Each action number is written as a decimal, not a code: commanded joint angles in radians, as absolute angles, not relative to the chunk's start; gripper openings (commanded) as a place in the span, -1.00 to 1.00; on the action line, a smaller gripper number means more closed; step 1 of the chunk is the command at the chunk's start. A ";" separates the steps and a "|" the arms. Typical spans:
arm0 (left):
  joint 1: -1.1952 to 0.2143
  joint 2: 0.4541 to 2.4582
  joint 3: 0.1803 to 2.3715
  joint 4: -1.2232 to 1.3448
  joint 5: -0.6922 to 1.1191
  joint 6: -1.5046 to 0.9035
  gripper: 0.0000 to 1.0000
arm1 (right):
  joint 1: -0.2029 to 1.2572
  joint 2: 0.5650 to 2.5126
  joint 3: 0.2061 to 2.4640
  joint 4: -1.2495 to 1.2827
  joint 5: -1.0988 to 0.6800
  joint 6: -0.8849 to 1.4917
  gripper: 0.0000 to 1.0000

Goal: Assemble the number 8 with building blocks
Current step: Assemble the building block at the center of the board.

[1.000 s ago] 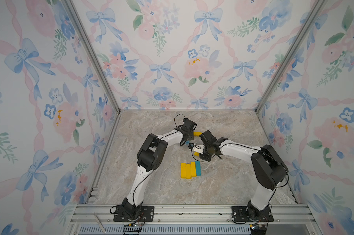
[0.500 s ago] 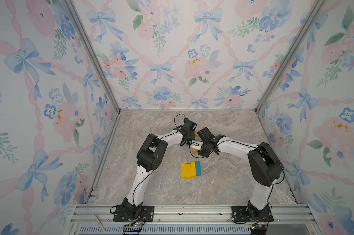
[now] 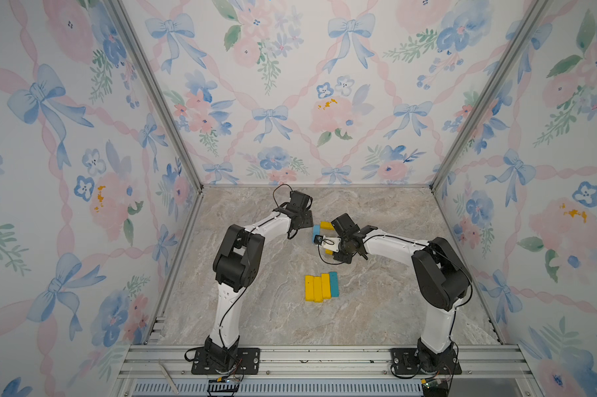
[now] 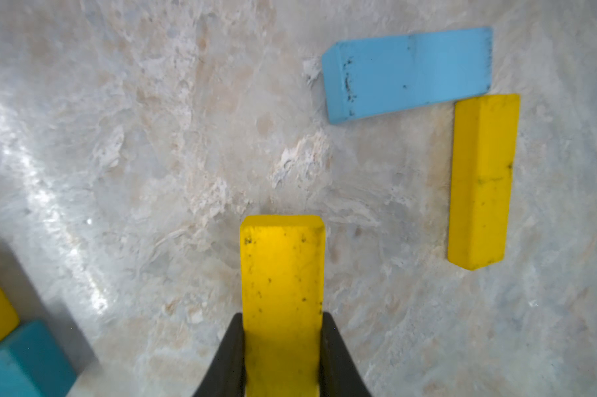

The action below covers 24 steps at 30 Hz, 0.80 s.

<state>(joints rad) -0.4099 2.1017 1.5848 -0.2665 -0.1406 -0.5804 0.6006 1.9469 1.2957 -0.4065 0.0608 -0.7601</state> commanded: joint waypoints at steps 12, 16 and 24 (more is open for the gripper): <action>-0.292 1.989 1.452 -0.285 -0.175 -0.581 0.44 | 0.564 2.080 1.488 -0.495 0.056 -0.856 -0.52; -0.292 1.996 1.446 -0.285 -0.168 -0.583 0.44 | 0.562 2.097 1.521 -0.516 0.056 -0.873 -0.52; -0.292 1.991 1.451 -0.285 -0.174 -0.574 0.43 | 0.563 2.124 1.559 -0.560 0.026 -0.884 -0.50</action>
<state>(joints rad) -0.2913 2.0109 1.4563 -0.2680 -0.1646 -0.5869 0.5694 2.0998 1.5311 -0.5091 0.0544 -0.8719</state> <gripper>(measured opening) 0.718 0.267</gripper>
